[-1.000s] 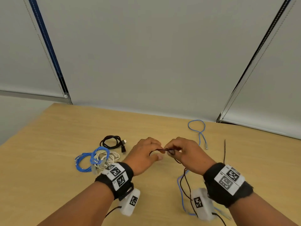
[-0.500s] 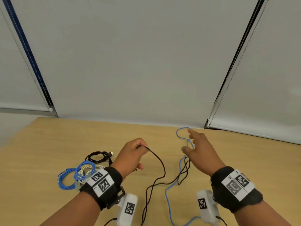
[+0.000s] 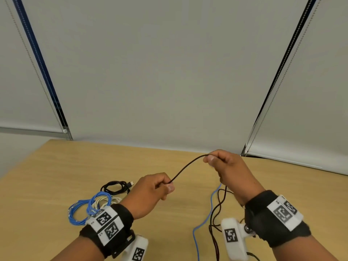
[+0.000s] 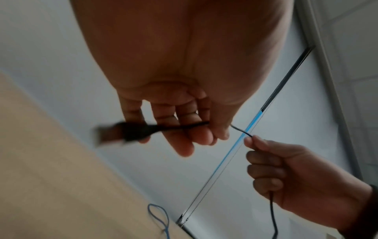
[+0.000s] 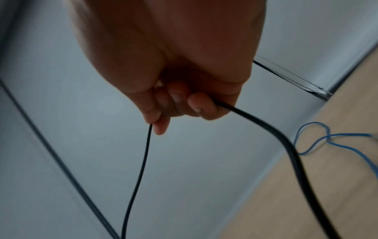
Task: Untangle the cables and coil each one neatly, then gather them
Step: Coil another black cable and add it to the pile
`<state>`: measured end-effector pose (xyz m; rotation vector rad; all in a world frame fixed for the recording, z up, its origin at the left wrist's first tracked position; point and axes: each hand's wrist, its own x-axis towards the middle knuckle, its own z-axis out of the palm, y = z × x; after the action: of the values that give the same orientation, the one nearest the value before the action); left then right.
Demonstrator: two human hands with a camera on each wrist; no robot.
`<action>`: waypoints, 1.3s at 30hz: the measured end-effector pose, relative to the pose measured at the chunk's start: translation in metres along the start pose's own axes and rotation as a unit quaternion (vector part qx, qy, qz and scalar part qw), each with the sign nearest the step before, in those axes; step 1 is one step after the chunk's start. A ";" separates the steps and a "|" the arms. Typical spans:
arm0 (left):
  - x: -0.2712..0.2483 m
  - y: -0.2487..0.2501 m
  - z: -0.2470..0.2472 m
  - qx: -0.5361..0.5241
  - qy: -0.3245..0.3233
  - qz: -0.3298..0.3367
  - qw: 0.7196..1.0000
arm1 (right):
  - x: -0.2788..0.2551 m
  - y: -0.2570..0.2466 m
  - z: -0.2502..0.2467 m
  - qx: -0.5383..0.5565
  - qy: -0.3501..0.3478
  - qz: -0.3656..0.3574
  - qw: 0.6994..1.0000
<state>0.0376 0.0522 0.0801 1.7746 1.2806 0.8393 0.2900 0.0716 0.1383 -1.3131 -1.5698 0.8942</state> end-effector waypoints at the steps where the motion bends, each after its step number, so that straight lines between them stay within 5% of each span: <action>1: -0.002 -0.002 -0.001 -0.004 0.002 -0.005 1.000 | 0.004 0.003 -0.005 0.007 0.026 0.009 1.000; 5: -0.005 0.005 -0.006 -0.198 -0.025 -0.024 0.980 | 0.010 0.019 -0.016 0.007 0.084 0.045 0.995; 10: -0.005 0.042 -0.005 -0.480 -0.139 0.021 0.866 | -0.003 0.033 0.006 -0.101 0.018 0.043 0.994; 13: 0.006 0.063 -0.006 -0.599 -0.095 0.084 0.791 | -0.020 0.031 0.028 -0.064 -0.100 0.053 0.992; 15: 0.019 0.069 -0.014 -0.624 0.003 0.112 0.773 | -0.034 0.028 0.042 -0.004 -0.186 0.074 0.980; 17: 0.031 0.068 -0.022 -0.568 0.143 0.100 0.804 | -0.046 0.024 0.051 0.026 -0.218 0.094 0.971; 19: 0.036 0.059 -0.026 -0.369 0.260 0.073 0.889 | -0.051 0.017 0.053 0.030 -0.224 0.095 0.970; 21: 0.034 0.045 -0.024 -0.128 0.252 0.066 0.957 | -0.050 0.008 0.048 0.010 -0.218 0.070 0.973; 23: 0.030 0.031 -0.015 -0.012 0.153 0.053 0.987 | -0.043 0.001 0.039 -0.014 -0.179 0.026 0.983; 26: 0.018 0.022 0.000 -0.067 -0.001 0.012 0.998 | -0.031 -0.004 0.029 -0.045 -0.101 -0.027 0.994; 30: 0.008 0.030 0.014 -0.235 -0.119 -0.011 0.965 | -0.027 -0.005 0.027 -0.008 -0.062 -0.054 0.997; 39: 0.004 0.033 0.016 -0.261 -0.067 0.034 0.962 | -0.029 -0.009 0.042 0.130 -0.112 0.050 0.984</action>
<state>0.0669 0.0459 0.1015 1.4256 0.8152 0.9726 0.2495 0.0418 0.1269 -1.1417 -1.5035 1.3026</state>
